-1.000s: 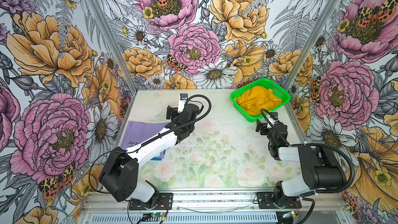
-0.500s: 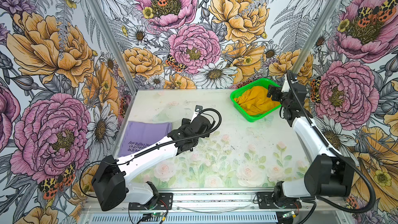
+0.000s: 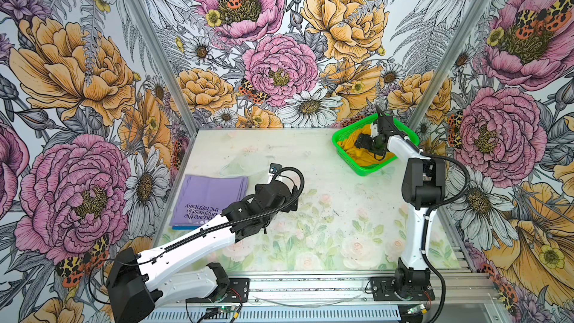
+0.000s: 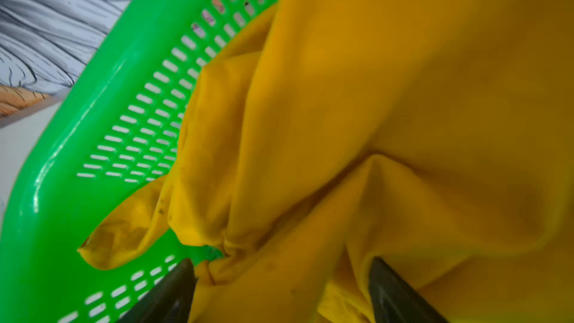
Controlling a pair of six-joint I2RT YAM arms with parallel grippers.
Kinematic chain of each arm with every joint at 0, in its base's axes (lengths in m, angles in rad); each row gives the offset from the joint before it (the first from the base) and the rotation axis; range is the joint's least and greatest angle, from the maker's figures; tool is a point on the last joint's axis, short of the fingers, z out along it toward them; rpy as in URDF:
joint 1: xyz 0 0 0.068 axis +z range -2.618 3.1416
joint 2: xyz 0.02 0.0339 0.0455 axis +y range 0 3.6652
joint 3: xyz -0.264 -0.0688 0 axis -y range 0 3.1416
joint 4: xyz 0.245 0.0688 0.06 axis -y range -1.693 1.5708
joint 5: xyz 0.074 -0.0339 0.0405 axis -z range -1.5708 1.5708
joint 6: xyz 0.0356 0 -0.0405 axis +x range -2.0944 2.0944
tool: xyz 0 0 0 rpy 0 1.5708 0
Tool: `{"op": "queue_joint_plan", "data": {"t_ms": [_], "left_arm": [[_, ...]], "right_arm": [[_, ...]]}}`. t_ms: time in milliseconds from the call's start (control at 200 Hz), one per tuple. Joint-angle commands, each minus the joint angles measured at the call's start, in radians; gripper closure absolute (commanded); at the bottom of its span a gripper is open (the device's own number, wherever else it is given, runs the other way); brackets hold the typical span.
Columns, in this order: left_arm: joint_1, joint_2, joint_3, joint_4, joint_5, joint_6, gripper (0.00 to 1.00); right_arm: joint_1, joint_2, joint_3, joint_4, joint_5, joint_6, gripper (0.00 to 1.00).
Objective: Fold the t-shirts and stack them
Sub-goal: 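Reach the right gripper into the green basket and grasp the yellow t-shirt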
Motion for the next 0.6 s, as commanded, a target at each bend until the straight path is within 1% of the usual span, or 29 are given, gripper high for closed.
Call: {"op": "queue_joint_plan", "data": {"t_ms": [0,35,75,80,100,120,190,240,330,465,515,535,595], "left_arm": [[-0.008,-0.031,-0.018,0.0,-0.023,-0.002,0.01],[-0.007,-0.035,-0.017,0.001,-0.023,0.003,0.01],[-0.007,-0.037,-0.015,-0.001,-0.024,0.01,0.01],[-0.006,-0.037,-0.015,-0.001,-0.023,0.011,0.01],[-0.007,-0.039,-0.014,-0.001,-0.024,0.014,0.01],[-0.006,-0.04,-0.012,-0.002,-0.021,0.016,0.01],[-0.004,-0.042,-0.009,0.003,-0.018,0.019,0.01],[0.009,-0.04,-0.007,0.006,-0.001,0.022,0.01],[0.082,-0.031,0.004,0.009,0.095,-0.001,0.01],[0.255,-0.034,0.016,0.007,0.24,-0.067,0.01],[0.32,-0.045,0.016,0.006,0.268,-0.081,0.01],[0.349,-0.05,0.017,0.006,0.306,-0.084,0.01],[0.43,-0.062,0.019,0.006,0.353,-0.087,0.01]], "right_arm": [[0.036,0.017,0.115,-0.077,-0.021,0.028,0.54],[0.041,0.014,0.136,-0.088,-0.014,0.03,0.7],[0.047,-0.004,0.161,-0.099,-0.008,0.031,0.85],[0.048,-0.01,0.165,-0.1,-0.008,0.031,0.85],[0.053,-0.025,0.177,-0.105,-0.004,0.03,0.91],[0.057,-0.049,0.188,-0.108,0.001,0.026,0.93],[0.089,-0.137,0.231,-0.109,0.031,-0.019,0.93],[0.117,-0.193,0.271,-0.11,0.032,-0.061,0.94],[0.16,-0.277,0.35,-0.116,-0.007,-0.09,0.96],[0.216,-0.341,0.467,-0.12,-0.152,-0.07,0.98],[0.239,-0.347,0.522,-0.118,-0.257,-0.059,0.98],[0.249,-0.344,0.55,-0.12,-0.301,-0.053,0.98],[0.286,-0.337,0.633,-0.118,-0.419,-0.03,0.98]]}}
